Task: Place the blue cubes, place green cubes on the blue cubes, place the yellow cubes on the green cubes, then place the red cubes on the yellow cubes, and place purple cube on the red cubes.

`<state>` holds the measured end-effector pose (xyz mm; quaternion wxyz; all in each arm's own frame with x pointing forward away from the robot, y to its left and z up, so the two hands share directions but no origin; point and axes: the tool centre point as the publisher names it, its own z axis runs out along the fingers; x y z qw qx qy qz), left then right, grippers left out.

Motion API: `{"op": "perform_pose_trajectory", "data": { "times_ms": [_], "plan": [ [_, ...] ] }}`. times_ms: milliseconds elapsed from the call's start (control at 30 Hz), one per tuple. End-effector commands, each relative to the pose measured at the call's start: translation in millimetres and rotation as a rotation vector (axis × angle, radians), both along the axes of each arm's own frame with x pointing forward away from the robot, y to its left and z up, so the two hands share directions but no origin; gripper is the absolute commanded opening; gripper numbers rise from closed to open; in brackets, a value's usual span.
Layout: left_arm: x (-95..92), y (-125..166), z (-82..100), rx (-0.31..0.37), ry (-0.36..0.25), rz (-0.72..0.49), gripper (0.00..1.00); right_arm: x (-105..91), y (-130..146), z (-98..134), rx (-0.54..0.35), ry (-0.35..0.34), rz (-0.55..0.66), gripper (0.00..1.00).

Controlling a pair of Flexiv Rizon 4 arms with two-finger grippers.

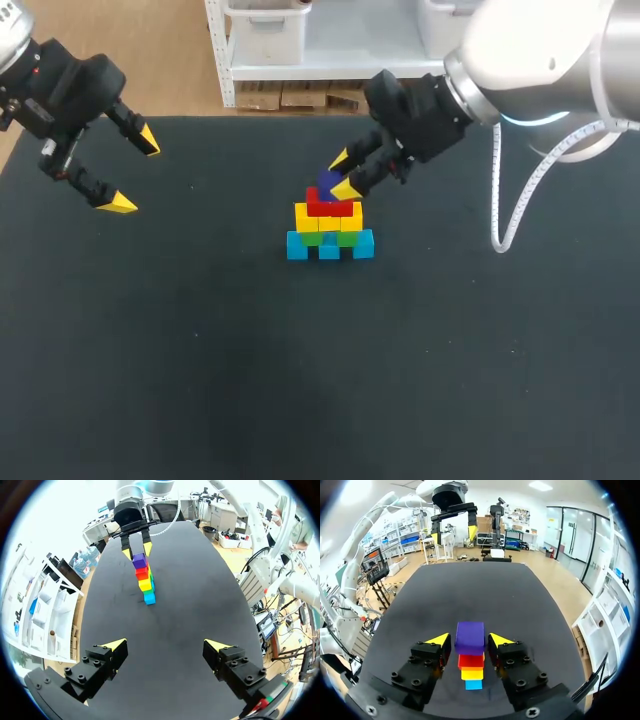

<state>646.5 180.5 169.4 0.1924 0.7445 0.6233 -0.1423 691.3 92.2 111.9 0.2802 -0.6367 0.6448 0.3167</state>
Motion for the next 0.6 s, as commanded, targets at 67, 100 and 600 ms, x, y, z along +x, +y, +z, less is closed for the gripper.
{"op": "perform_pose_trajectory", "data": {
  "times_ms": [67,100,600],
  "plan": [
    [0.2,1,-0.6,-0.003,-0.002,-0.003,1.0,1.7,0,0,0.003,0.001,0.007,0.94],
    [0.2,1,-0.6,-0.003,-0.002,-0.003,1.0,1.7,0,1,0.003,0.0,0.008,1.0],
    [0.2,1,-0.6,-0.003,-0.002,-0.003,1.0,0.6,-53,16,0.012,-0.053,-0.055,1.0]
  ]
}}
